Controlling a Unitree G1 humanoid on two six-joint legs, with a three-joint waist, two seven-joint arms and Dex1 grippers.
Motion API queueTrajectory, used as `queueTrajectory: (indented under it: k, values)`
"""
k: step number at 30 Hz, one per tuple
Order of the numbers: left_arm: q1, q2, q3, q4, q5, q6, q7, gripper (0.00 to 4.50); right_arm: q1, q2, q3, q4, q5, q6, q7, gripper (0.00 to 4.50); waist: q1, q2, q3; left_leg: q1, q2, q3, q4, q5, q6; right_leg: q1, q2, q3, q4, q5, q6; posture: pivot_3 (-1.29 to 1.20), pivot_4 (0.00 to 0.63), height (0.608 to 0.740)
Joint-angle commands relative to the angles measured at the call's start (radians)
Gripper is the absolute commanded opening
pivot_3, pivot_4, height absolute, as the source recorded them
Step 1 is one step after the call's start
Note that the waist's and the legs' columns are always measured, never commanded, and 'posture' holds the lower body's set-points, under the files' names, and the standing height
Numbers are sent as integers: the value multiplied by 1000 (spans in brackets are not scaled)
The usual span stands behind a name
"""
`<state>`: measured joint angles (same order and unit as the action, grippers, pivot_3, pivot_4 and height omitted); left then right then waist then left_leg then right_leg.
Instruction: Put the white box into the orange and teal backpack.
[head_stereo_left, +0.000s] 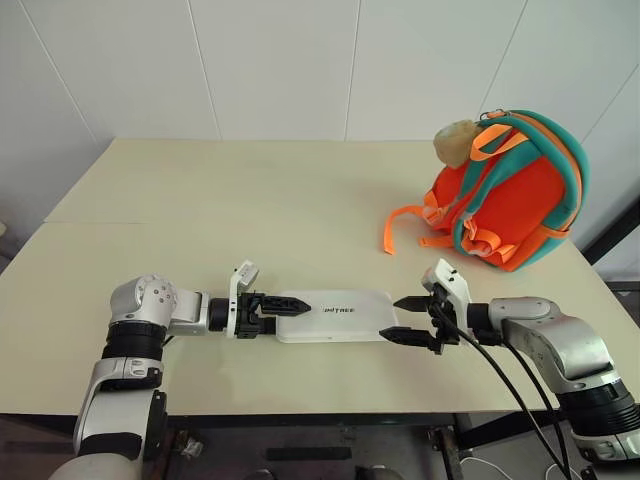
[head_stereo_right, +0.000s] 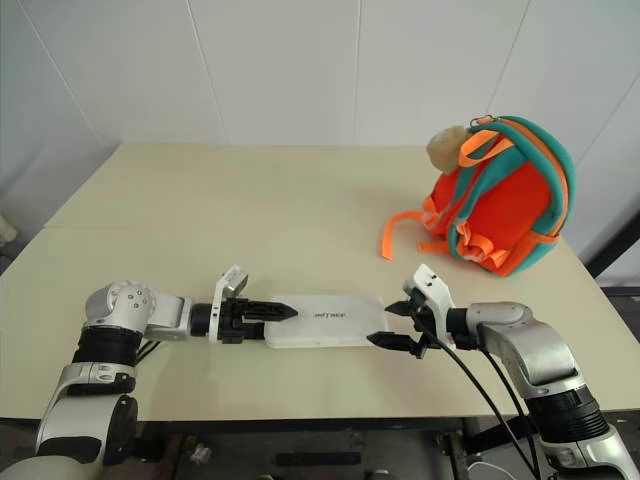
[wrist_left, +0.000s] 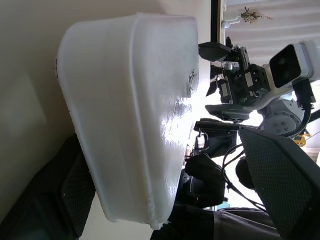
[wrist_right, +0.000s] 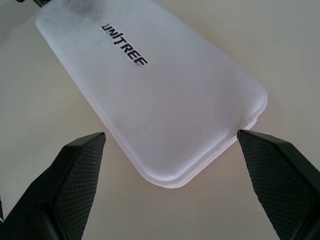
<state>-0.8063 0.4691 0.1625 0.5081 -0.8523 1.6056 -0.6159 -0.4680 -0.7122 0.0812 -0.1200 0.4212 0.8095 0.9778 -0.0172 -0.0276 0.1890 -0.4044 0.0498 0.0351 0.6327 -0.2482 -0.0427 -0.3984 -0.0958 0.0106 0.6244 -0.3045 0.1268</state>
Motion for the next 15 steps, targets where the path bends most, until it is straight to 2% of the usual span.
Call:
queueTrajectory:
  k: [1, 5, 8, 15]
  values:
    - [8, -27, -7, 5, -28, 9, 37, 4500, -4, 13, 13, -36, 13, -9, 6, 4457, 2, 0, 0, 0, 0, 0, 0, 0, 0, 0, 0, 0, 0, 0, 0, 0, 150, 740]
    - [12, -29, -23, 2, -58, 9, 47, 4500, 6, 15, 16, -44, 10, -14, 3, 4457, 7, 0, 0, 0, 0, 0, 0, 0, 0, 0, 0, 0, 0, 0, 0, 0, 150, 740]
    - [14, -26, -30, -5, -80, 9, 46, 3976, 13, 11, 15, -44, 7, -21, 2, 4500, 12, 0, 0, 0, 0, 0, 0, 0, 0, 0, 0, 0, 0, 0, 0, 0, 150, 740]
    - [20, -8, -42, -23, -127, 9, 42, 2020, 46, 6, 7, -63, -4, -55, -8, 4500, 13, 0, 0, 0, 0, 0, -1, 0, -1, 0, 0, 0, -2, 0, 0, 0, 150, 740]
